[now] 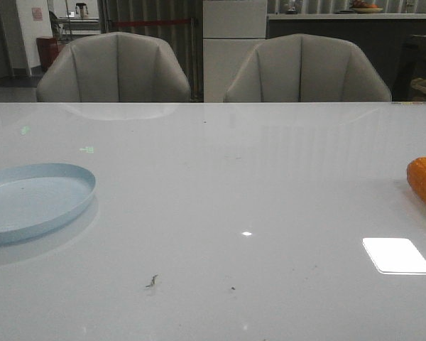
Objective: Place corn on plate with both arms
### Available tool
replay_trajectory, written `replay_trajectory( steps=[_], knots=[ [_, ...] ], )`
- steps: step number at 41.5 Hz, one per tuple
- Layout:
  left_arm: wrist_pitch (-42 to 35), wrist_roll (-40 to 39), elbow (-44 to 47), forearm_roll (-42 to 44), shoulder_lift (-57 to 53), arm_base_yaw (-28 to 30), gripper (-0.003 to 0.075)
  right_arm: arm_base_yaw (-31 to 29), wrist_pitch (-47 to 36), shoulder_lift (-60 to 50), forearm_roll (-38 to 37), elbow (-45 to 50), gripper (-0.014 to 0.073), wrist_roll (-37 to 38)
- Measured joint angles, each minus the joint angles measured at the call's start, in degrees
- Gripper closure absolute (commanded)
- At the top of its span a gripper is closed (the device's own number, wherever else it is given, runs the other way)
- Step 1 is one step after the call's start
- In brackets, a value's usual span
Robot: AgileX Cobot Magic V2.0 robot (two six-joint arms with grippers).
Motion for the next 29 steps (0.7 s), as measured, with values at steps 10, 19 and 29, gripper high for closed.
replay_trajectory(
  steps=[10, 19, 29],
  knots=[
    [-0.38, 0.0, 0.0, 0.1, 0.0, 0.0, 0.0627, 0.0, 0.0, 0.0, 0.0, 0.0, 0.0537, 0.0],
    [-1.58, 0.0, 0.0, 0.1, 0.0, 0.0, 0.0627, 0.0, 0.0, 0.0, 0.0, 0.0, 0.0537, 0.0],
    [-1.88, 0.0, 0.0, 0.1, 0.0, 0.0, 0.0627, 0.0, 0.0, 0.0, -1.17, 0.0, 0.0537, 0.0]
  ],
)
